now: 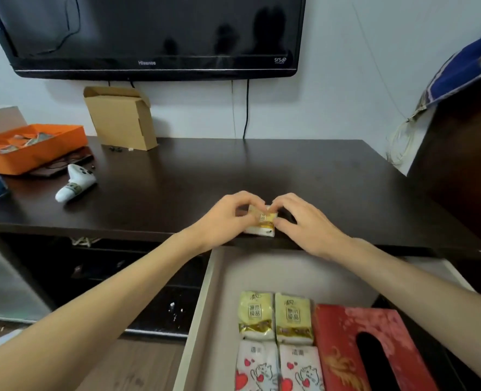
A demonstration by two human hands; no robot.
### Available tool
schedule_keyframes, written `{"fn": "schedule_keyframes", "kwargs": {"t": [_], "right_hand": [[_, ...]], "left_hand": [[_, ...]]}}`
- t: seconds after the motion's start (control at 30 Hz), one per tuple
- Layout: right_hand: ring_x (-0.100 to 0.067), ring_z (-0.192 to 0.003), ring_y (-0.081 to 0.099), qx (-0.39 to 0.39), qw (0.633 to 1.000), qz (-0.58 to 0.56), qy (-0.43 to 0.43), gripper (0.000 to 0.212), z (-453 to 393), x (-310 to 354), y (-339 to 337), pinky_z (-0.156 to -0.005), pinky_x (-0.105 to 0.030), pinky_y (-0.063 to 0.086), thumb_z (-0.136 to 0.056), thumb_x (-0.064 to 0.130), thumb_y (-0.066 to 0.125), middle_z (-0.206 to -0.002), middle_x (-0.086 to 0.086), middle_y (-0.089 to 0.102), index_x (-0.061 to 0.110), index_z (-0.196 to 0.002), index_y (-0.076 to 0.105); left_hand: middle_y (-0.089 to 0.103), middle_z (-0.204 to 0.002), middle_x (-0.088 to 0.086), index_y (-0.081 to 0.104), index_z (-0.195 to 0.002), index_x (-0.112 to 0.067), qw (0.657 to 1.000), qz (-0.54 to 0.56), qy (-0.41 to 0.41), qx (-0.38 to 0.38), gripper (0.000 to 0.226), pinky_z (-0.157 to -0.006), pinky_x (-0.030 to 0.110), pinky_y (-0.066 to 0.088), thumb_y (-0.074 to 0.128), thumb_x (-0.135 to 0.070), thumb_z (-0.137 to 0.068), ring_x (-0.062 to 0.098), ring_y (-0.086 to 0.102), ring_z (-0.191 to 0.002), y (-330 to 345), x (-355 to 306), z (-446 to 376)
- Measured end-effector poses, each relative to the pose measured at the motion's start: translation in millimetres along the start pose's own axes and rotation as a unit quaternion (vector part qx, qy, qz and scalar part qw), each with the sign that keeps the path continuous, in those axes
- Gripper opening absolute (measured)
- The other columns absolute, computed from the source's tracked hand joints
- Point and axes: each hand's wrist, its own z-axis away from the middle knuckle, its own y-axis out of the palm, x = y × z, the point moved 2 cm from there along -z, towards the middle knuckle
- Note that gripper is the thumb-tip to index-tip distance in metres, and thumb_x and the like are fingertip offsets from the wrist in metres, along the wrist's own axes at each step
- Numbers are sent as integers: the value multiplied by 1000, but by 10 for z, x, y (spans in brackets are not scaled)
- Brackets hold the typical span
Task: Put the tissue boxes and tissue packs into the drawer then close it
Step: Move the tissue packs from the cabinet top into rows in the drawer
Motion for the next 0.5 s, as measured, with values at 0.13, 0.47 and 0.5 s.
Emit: {"fn": "schedule_keyframes", "kwargs": {"t": [0.13, 0.47, 0.5], "right_hand": [[-19, -132, 49, 40, 999, 8, 21, 46, -4, 80, -8, -107, -44, 42, -95, 58, 53, -147, 7, 47, 31, -133, 54], [-12, -112, 50, 89, 996, -4, -4, 57, 324, 398, -111, -91, -34, 46, -78, 33, 70, -125, 13, 53, 36, -132, 52], [-7, -108, 51, 97, 995, -28, 5, 57, 476, 404, -118, -86, -29, 46, -74, 30, 70, -121, 18, 53, 38, -127, 50]], "left_hand": [[70, -118, -2, 72, -110, -13, 996, 20, -20, -87, 23, -96, 22, 47, 57, -2, -96, 5, 64, -111, -162, -104, 213], [69, -110, -15, 69, -108, -32, 992, -117, -44, -12, 20, -88, 32, 52, 58, -18, -98, 7, 63, -110, -18, -253, 1483], [67, -112, -20, 67, -110, -34, 989, -142, -40, 1, 20, -90, 31, 51, 58, -21, -97, 4, 60, -113, 29, -252, 1614]]}}
